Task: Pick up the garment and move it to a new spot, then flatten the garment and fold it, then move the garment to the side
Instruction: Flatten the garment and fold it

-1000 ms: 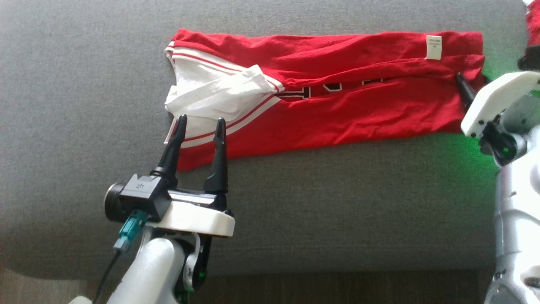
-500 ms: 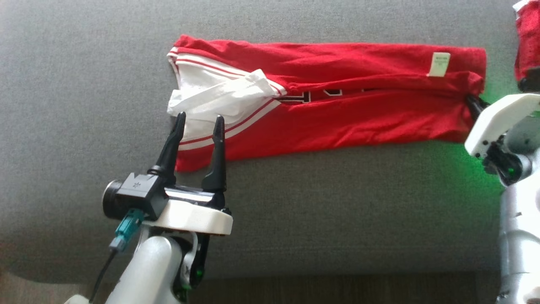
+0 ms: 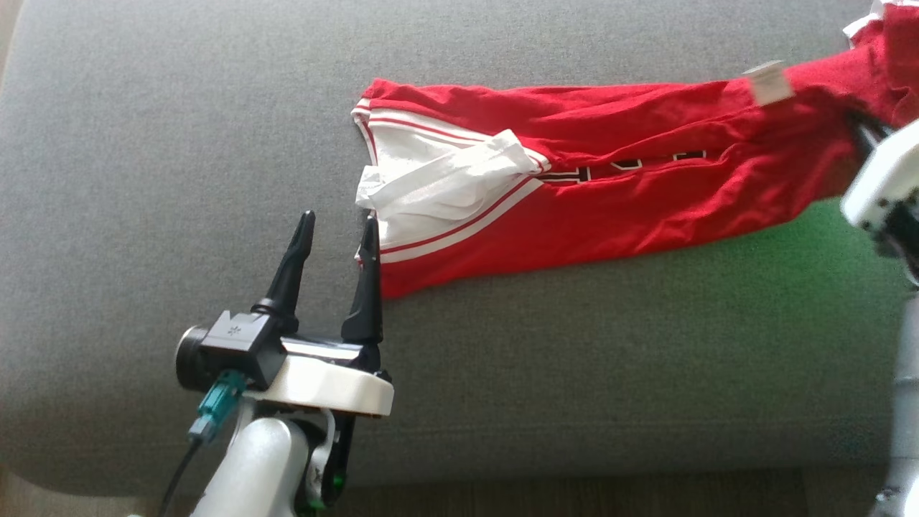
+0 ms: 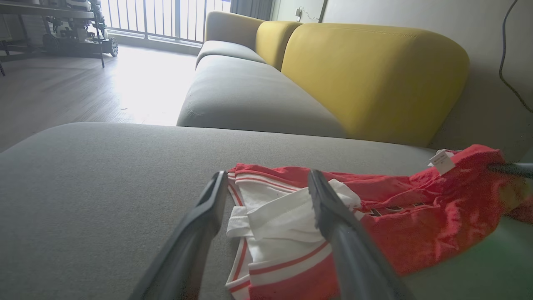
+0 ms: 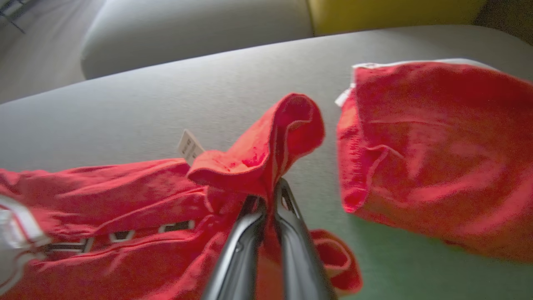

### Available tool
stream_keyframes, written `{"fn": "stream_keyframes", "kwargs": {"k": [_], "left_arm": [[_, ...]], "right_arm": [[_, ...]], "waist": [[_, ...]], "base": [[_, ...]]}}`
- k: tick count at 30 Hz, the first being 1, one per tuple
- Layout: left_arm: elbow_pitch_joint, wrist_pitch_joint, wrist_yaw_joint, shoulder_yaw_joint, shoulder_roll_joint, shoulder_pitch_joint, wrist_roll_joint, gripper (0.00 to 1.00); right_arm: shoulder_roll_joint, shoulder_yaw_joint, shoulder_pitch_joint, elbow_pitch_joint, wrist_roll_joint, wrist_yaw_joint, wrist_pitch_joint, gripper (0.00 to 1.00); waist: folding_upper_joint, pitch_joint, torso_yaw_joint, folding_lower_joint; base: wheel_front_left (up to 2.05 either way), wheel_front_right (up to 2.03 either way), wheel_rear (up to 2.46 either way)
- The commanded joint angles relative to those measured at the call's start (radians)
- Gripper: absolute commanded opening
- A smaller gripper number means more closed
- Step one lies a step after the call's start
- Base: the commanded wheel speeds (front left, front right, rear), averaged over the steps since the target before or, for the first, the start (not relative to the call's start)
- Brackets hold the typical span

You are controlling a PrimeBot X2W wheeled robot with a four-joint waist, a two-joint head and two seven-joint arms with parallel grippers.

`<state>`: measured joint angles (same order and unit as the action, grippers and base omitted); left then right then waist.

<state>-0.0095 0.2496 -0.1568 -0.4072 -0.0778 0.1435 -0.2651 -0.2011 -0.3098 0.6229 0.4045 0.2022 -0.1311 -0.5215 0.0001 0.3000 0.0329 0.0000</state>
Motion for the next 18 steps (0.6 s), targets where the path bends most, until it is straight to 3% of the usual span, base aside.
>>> {"fn": "stream_keyframes", "kwargs": {"k": [1, 10, 18], "left_arm": [[-0.029, 0.012, 0.008, 0.034, 0.006, 0.003, 0.012, 1.00], [-0.021, 0.012, 0.015, 0.031, 0.015, 0.003, 0.014, 1.00], [-0.017, 0.012, 0.016, 0.022, 0.022, 0.003, 0.007, 1.00]], "right_arm": [[0.021, 0.036, 0.012, -0.077, 0.040, 0.000, -0.022, 0.00], [0.113, 0.174, -0.023, -0.296, 0.176, 0.000, -0.128, 0.00], [0.149, 0.295, -0.030, -0.337, 0.226, 0.000, -0.143, 0.00]], "waist": [[-0.0001, -0.003, 0.001, 0.0000], [-0.0001, -0.008, 0.033, 0.0000], [-0.0001, -0.005, 0.099, 0.0000]], "base": [[0.00, 0.00, 0.00], [0.00, 0.00, 0.00], [0.00, 0.00, 0.00]]}}
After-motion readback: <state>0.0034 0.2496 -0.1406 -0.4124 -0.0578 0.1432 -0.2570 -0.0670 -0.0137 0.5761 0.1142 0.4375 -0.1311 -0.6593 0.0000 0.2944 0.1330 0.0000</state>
